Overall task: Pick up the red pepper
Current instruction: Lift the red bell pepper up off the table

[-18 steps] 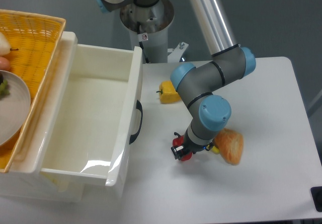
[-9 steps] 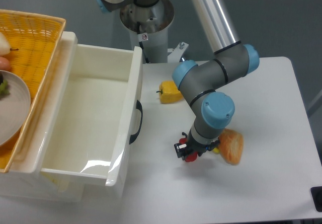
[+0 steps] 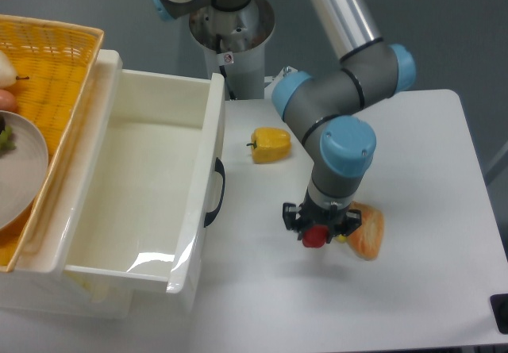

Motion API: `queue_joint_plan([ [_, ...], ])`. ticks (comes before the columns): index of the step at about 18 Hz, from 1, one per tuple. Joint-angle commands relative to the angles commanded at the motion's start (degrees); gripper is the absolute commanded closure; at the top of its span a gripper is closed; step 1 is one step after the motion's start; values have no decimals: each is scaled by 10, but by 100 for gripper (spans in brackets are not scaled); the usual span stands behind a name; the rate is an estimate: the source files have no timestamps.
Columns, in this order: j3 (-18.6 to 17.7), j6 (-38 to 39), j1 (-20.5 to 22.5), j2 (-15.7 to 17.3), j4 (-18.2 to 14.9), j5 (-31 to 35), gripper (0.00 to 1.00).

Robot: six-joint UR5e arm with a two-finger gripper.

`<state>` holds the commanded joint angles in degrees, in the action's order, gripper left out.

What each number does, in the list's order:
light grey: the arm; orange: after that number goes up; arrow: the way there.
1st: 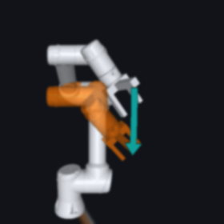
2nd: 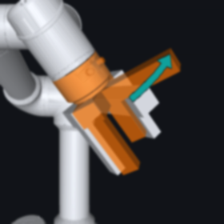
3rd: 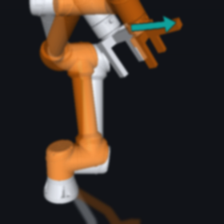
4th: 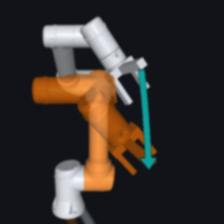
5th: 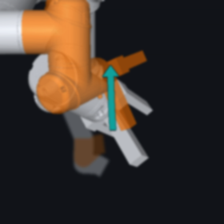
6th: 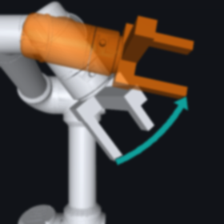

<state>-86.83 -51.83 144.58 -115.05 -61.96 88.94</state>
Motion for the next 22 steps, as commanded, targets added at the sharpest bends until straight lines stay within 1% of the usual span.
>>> queue_joint_plan([
  [3, -3, -43, -6, 13, -1, 0, 68],
  [5, -3, -80, -6, 24, -11, 0, 68],
  [6, -3, -91, -8, 25, -17, 1, 68],
  [10, -3, -121, -21, 29, -18, 4, 68],
  [16, 1, -129, -44, 27, -18, 4, 68],
  [22, -4, -129, -47, 26, -18, 15, 68],
])
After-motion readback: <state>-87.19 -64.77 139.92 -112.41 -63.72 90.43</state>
